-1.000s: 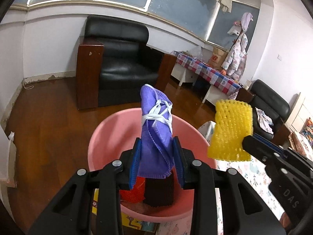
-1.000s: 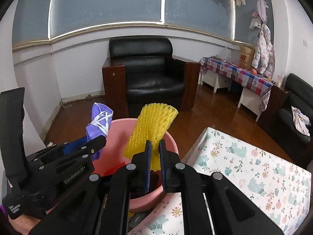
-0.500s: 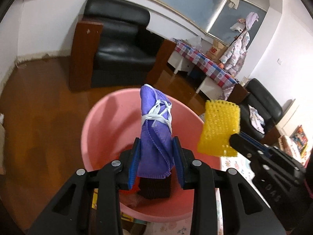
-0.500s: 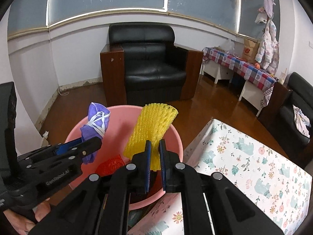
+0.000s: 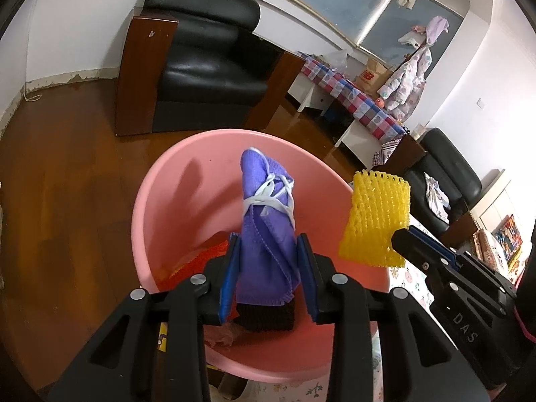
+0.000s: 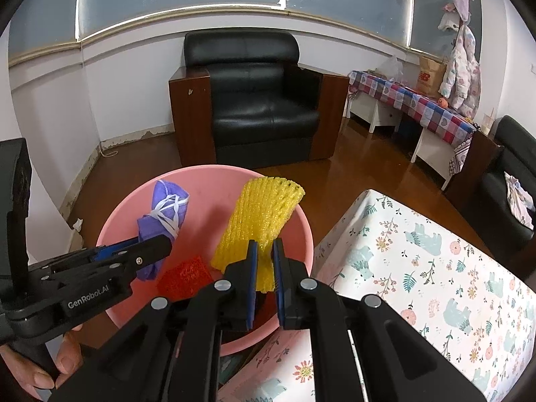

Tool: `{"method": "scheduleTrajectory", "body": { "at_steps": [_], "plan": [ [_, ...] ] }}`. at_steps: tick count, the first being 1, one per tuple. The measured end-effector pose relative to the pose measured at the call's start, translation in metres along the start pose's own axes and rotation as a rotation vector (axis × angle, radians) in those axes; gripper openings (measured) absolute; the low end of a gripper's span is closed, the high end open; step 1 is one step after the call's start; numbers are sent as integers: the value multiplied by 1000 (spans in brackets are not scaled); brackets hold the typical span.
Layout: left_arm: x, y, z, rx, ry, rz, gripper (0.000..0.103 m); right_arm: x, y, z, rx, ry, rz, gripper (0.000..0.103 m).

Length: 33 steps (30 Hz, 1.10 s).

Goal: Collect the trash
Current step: 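Open both tools to drop the bundle and net into the bucket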

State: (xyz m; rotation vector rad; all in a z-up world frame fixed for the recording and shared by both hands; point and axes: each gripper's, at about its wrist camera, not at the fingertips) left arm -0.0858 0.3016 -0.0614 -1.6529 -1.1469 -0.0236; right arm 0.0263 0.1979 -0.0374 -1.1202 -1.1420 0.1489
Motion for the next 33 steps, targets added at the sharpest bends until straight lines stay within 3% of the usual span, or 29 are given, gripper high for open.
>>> {"method": "scheduleTrajectory", "body": {
  "at_steps": [7,11,27,31,33],
  "plan": [
    [-2,0,0,-16,16,-1,43,-2,4,-1,12,6,13,14],
    [-4,1,-4,-21,28,-3,47,-4,2,-2,19,12,5,30],
    [-12,-4,-21,-2,98,-50,50,-21,-18,-7,48,43,-15,30],
    [-16,-11,-30,55,142,-110,50,-26,-24,-11,55,65,-24,31],
    [-17,-13,-34,76,161,-132,50,-27,-27,-13,56,71,-30,37]
  ]
}}
Point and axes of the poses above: each gripper's, at about its wrist camera, not at the fingertips, and y roughly the way its jaws point, z to its left, x to its top, and after that the axes turned 9 degrees about z, right-handed
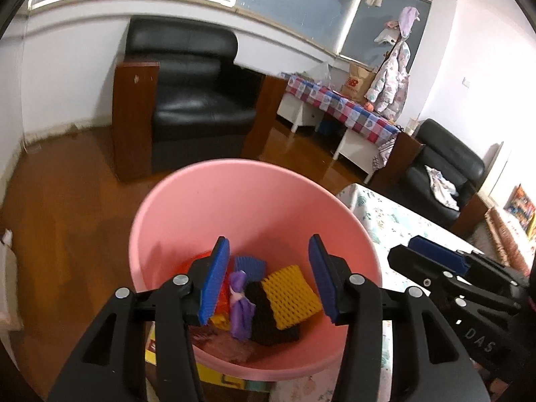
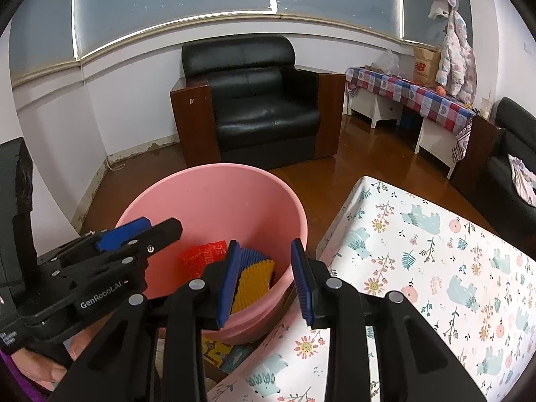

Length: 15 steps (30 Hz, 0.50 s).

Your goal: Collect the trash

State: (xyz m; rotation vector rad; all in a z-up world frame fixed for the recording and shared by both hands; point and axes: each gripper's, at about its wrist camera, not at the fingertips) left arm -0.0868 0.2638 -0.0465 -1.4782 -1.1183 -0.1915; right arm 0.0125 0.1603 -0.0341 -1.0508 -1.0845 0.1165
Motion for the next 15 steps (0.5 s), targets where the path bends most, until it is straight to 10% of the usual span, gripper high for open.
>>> {"method": "scheduleTrajectory", "body": {
  "at_steps": [15],
  "plan": [
    [-1,-3,-10,59,29,-37,50,-13,-11,-6,-5,25,-22,49]
  ]
}}
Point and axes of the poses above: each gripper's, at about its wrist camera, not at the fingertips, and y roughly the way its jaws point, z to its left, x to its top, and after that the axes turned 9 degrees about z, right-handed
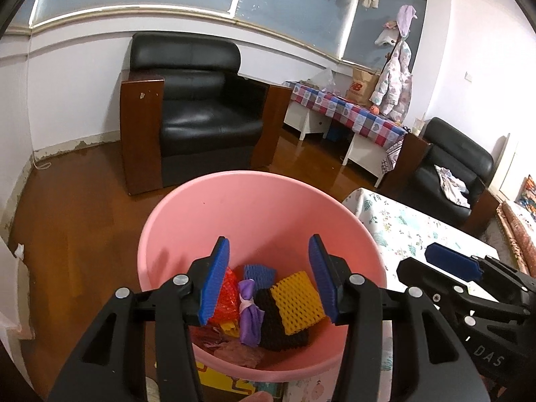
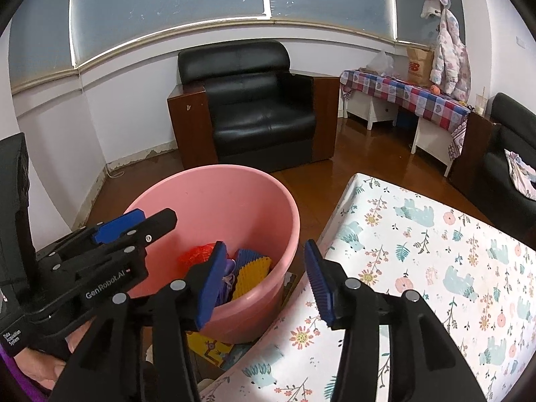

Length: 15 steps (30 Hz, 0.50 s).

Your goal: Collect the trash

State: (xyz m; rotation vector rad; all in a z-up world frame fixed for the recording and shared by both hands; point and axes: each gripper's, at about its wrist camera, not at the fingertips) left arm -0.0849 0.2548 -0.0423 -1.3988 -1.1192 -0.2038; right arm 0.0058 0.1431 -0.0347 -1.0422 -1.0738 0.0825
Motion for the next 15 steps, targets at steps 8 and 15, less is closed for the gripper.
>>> {"method": "scheduleTrajectory", "body": {
  "at_steps": [8,15],
  "plan": [
    [-3,-3,-7,27,37,-20,50,-3,-4,-5,-10,20,-8,52],
    [-3,-5,-12,35,52,-24,50,-5,-6,-9,-11,37,-15,54]
  ]
}}
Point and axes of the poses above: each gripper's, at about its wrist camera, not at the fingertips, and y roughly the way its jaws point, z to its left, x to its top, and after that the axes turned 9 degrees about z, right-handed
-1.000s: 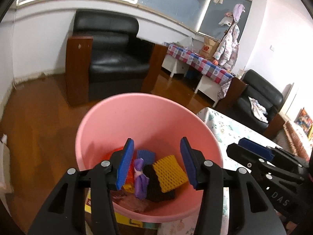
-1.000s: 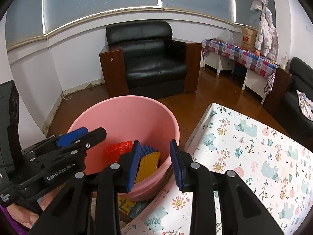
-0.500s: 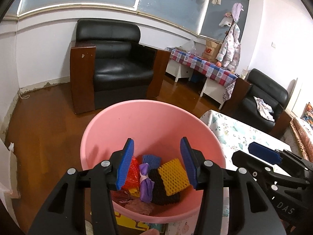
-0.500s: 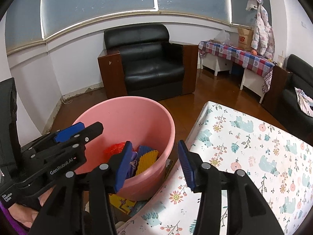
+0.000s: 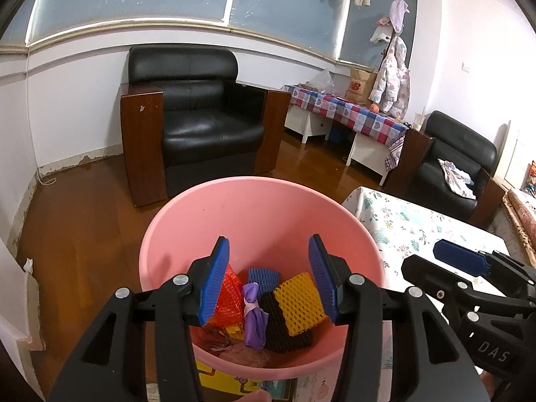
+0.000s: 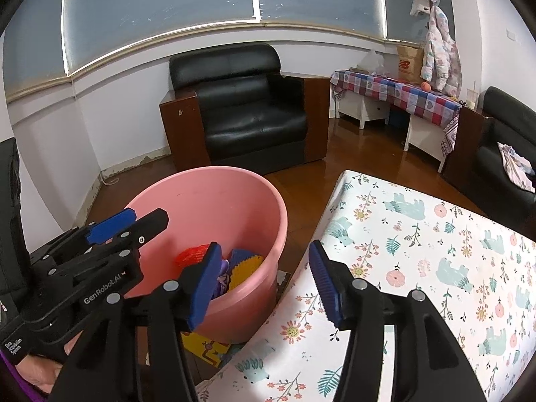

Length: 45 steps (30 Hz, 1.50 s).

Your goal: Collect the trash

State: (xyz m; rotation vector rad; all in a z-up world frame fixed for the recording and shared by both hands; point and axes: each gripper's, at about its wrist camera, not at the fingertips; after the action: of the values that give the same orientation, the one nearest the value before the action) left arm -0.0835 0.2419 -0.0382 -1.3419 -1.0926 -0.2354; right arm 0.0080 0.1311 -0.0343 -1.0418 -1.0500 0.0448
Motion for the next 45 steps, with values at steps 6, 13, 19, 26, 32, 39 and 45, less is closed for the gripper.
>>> {"method": "scheduleTrajectory", "body": {
  "at_steps": [6,13,19,26,32,39,45],
  "plan": [
    [-2,-18,-14,1,23,-26,50,-4,-14,-6,14,14,-27,55],
    [-3,-49,-43,15,20,-58,50,-16,-45,-22,26,27,-69,59],
    [-12,-70,-69,30,17,-69,50,-31,-73,-42,15,50,-100,60],
    [-21,-83,-94,59,25,-54,50,-48,-98,-64,21,81,-112,61],
    [-27,-96,-109,84,25,-62,50,-57,-109,-71,50,97,-117,62],
    [-29,-102,-121,98,43,-60,50,-64,-120,-80,62,111,-131,62],
    [-31,-107,-125,109,51,-64,50,-66,-125,-85,56,118,-141,62]
  ]
}}
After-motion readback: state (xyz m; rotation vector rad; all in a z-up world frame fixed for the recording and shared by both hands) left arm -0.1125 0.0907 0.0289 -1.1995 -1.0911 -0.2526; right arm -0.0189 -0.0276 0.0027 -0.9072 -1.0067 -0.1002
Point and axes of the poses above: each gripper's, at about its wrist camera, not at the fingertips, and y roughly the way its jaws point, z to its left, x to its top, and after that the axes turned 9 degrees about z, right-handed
